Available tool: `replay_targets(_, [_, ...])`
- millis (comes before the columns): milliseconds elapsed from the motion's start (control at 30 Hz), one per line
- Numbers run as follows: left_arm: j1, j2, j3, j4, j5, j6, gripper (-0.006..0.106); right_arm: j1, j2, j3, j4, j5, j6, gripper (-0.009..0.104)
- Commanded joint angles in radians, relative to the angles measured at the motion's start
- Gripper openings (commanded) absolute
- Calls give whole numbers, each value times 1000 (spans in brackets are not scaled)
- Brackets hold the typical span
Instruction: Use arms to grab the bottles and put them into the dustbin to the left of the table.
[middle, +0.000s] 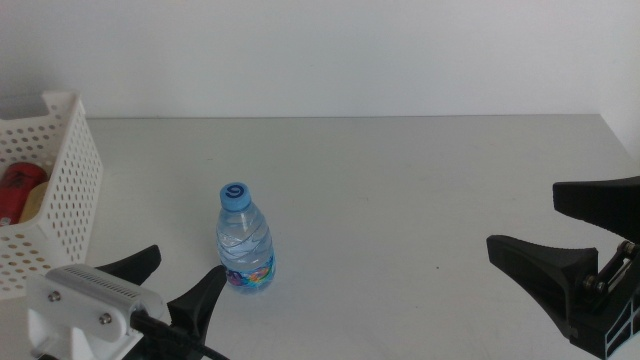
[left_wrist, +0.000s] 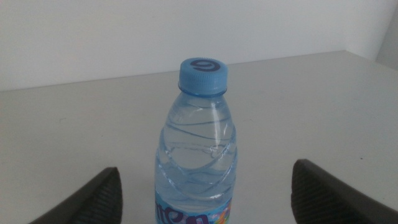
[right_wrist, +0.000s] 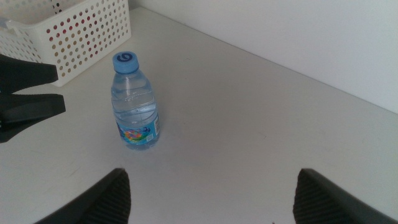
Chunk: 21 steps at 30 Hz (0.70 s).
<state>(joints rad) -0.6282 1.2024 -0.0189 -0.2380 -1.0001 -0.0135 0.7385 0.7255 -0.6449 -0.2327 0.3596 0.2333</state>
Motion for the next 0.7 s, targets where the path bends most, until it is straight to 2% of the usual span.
replay_targets(0, [-5, 34, -17, -9, -142, -8, 92, -1, -3, -23, -17, -63, -13, 67])
replay_targets(233, [-5, 162, -17, 37, -260, -9, 92, -1, -3, -23, -17, -63, -13, 67])
replay_targets(467, [4, 280, -79, 37, -315, -34, 92, -1, -3, -23, -17, -63, -13, 67])
replay_targets(667, [18, 365, -169, 0, -306, -13, 92, -1, -3, -23, -17, -63, -13, 67])
